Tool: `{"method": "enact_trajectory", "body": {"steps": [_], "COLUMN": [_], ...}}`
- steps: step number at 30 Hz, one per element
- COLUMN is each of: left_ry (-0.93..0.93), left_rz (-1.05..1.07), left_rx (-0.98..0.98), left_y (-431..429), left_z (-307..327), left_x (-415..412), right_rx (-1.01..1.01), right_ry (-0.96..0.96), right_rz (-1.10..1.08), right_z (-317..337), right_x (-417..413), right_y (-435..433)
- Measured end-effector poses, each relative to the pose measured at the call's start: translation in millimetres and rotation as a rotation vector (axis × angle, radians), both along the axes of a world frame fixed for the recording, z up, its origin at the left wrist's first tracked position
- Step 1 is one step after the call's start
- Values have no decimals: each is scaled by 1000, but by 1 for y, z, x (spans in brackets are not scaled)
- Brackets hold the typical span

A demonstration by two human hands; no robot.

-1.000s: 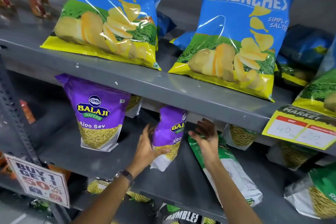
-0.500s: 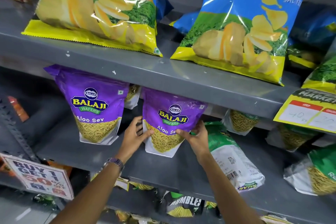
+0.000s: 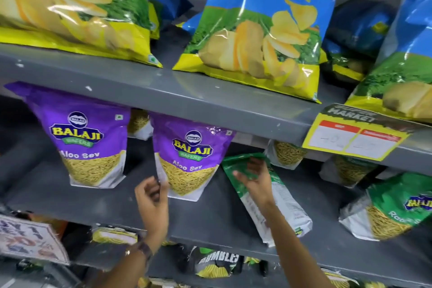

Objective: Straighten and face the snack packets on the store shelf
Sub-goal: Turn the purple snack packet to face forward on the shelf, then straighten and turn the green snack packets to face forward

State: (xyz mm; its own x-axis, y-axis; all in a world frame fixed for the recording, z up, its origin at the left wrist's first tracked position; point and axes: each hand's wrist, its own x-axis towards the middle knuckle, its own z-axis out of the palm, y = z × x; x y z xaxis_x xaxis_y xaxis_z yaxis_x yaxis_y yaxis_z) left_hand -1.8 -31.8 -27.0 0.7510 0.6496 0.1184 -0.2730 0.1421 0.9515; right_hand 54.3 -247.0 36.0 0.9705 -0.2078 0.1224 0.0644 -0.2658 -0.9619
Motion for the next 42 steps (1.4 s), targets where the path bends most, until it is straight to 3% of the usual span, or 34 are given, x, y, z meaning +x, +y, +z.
{"method": "enact_trajectory", "body": {"steps": [3,6,8,10,12,15,17,19,24,27,31,39,42], "left_ry": [67,344,577,675,687,710,680,606,335,161,119,99,63], "left_rz": [-85,-313,-411,-529,-679,-812,-840,-869,-627,-588,-522,-567,-452], "left_rx": [-38,-18,-163,-285,-257,-341,-368,-228,85,194,381,337,299], "left_y": [-64,-117,-137,-154,-161,-156,-149,-150,-179,-194,-214,-227,-233], "left_z": [-10,-17,-13,-12,-4,10,15,21,45,59,64,51,45], "left_x": [-12,11,29,42,48,49,47,42,47,58,60,55,37], "right_rx": [-148,-330,-258,-204,-126,28,83,99,84,132,114,184,289], "right_ry": [-1,185,381,552,597,479,409,349,220,132,111,155,88], "right_rz": [-176,-251,-158,-40,96,156,199,227,203,150,106,218,192], "right_z": [-2,-7,-20,-53,-68,-31,-20,-11,10,19,14,11,23], "right_x": [-2,-1,3,13,13,-8,-16,-22,-19,-13,-5,-5,3], "right_y": [-61,-116,-142,-173,-183,-169,-171,-179,-197,-209,-222,-240,-238]}}
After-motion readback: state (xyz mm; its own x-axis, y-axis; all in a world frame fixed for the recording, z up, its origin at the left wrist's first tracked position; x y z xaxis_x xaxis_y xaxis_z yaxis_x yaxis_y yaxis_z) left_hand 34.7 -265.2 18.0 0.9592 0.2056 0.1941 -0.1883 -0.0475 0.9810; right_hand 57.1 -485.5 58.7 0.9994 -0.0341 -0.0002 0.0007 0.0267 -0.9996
